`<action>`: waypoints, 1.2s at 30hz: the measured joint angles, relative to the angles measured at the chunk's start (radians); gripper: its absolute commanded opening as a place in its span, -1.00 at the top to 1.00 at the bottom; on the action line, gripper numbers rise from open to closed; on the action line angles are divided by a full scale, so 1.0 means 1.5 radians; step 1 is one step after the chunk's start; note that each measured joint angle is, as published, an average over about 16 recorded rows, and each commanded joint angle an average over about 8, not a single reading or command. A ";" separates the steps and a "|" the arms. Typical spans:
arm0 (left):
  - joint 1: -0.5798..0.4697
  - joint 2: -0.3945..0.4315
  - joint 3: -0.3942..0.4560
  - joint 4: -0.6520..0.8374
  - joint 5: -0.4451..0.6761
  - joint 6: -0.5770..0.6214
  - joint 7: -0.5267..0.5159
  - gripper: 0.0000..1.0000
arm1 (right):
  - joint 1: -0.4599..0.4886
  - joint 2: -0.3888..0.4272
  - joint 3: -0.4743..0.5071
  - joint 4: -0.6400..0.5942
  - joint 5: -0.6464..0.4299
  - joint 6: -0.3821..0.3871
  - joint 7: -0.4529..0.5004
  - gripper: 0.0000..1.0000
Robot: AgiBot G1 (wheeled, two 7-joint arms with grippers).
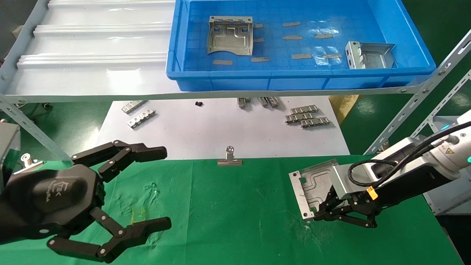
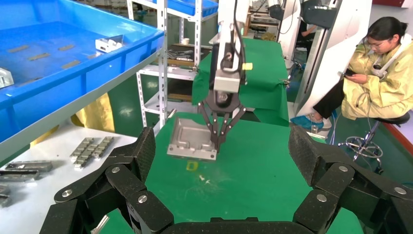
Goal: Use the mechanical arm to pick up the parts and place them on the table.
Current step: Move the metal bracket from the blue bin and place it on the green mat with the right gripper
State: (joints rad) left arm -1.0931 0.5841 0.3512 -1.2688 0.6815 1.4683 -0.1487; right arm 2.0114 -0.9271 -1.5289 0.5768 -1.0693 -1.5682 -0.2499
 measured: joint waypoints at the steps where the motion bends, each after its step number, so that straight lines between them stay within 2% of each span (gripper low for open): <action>1: 0.000 0.000 0.000 0.000 0.000 0.000 0.000 -1.00 | -0.007 -0.005 -0.003 -0.016 0.002 0.003 -0.009 1.00; 13: 0.000 0.000 0.000 0.000 0.000 0.000 0.000 -1.00 | -0.079 -0.051 -0.015 -0.166 0.010 0.024 -0.112 1.00; 24: 0.000 0.000 0.000 0.000 0.000 0.000 0.000 -1.00 | -0.103 -0.088 -0.026 -0.243 -0.009 0.042 -0.169 1.00; 26: 0.000 0.000 0.000 0.000 0.000 0.000 0.000 -1.00 | -0.106 -0.094 -0.028 -0.252 -0.012 0.046 -0.175 0.75; 32: 0.000 0.000 0.000 0.000 0.000 0.000 0.000 -1.00 | -0.112 -0.110 -0.032 -0.274 -0.020 0.066 -0.187 -0.74; 34: 0.000 0.000 0.000 0.000 0.000 0.000 0.000 -1.00 | -0.113 -0.114 -0.033 -0.280 -0.022 0.071 -0.188 -0.99; 36: 0.000 0.000 0.000 0.000 0.000 0.000 0.000 -1.00 | -0.114 -0.117 -0.034 -0.285 -0.023 0.075 -0.189 -1.00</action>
State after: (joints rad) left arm -1.0932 0.5839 0.3517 -1.2688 0.6811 1.4681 -0.1484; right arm 1.8410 -1.1032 -1.5799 0.1492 -1.1039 -1.4559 -0.5336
